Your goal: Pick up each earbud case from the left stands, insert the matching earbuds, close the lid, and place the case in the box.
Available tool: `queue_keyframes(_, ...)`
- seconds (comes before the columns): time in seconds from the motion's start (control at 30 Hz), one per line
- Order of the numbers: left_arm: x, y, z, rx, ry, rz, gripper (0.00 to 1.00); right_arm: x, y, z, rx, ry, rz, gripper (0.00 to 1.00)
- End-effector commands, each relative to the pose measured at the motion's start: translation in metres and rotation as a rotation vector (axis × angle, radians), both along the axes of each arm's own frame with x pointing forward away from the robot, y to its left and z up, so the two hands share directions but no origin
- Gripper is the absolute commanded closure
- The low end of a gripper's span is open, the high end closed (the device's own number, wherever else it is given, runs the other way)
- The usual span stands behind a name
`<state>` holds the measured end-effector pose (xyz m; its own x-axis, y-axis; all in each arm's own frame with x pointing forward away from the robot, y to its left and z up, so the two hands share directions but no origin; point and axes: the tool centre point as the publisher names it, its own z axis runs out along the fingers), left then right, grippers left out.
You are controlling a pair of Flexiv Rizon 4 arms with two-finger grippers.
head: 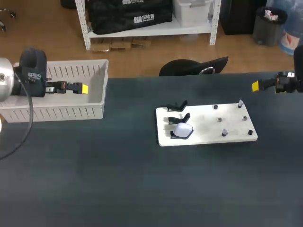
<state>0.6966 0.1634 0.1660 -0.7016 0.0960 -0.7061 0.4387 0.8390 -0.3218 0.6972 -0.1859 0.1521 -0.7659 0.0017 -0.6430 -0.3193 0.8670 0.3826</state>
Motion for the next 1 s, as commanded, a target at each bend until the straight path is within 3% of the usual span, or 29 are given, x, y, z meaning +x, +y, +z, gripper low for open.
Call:
queue_keyframes(0.03,-0.001,-0.004,0.002,-0.085,-0.344,-0.404,0.00,0.001,0.000,-0.001,0.000,0.000,0.002,0.00)
queue_keyframes(0.2,0.000,-0.027,0.003,-0.148,-0.465,-0.679,0.00,0.001,0.000,-0.001,0.000,0.000,0.002,0.00)
queue_keyframes(0.3,-0.003,-0.043,0.003,-0.145,-0.515,-0.819,0.00,0.001,0.000,-0.001,0.000,0.000,0.002,0.00)
queue_keyframes(0.4,-0.011,-0.059,0.006,-0.070,-0.539,-0.938,0.00,0.001,0.000,-0.001,0.000,0.000,0.002,0.00)
queue_keyframes(0.43,-0.014,-0.065,0.007,-0.026,-0.525,-0.944,0.00,0.001,0.000,-0.001,0.000,0.000,0.002,0.00)
queue_keyframes(1.0,-0.014,-0.065,0.007,-0.026,-0.525,-0.944,0.00,0.001,0.000,-0.001,0.000,0.000,0.002,0.00)
